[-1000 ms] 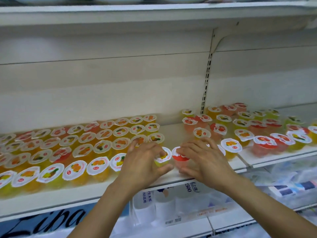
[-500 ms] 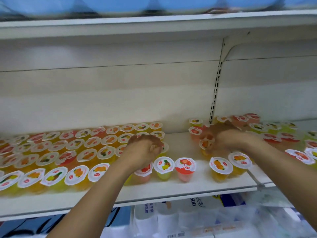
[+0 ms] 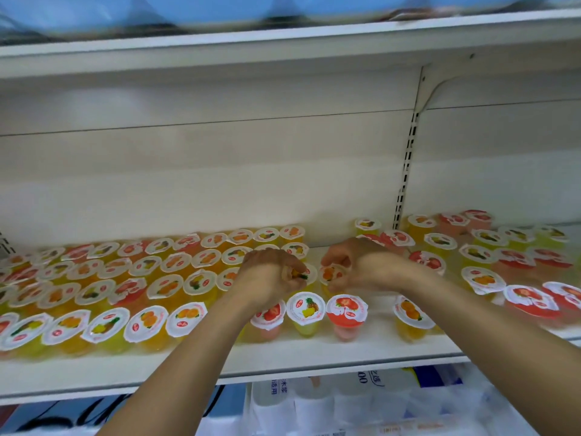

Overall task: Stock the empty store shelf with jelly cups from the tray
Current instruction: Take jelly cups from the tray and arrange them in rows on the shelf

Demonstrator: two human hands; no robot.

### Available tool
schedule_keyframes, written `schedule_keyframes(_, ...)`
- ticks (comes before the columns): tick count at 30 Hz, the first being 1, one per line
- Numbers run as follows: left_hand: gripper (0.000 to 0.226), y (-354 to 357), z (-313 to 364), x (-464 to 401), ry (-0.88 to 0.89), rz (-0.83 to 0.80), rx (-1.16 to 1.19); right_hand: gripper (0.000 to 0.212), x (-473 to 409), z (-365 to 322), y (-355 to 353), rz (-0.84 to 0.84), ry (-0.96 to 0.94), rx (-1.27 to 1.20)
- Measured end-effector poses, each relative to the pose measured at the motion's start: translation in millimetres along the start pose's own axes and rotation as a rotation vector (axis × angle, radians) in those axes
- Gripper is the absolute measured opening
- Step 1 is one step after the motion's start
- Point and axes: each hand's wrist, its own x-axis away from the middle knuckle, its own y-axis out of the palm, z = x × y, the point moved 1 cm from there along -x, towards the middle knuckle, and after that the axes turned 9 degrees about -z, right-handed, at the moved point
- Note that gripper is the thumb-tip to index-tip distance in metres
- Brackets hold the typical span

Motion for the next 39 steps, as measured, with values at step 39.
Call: schedule_keyframes(39, 0.024, 0.4, -35.8, -54.6, -0.002, -0.062, -0.01, 0.034, -79.8, 30.8, -18.3, -0.074, -0.192, -0.143)
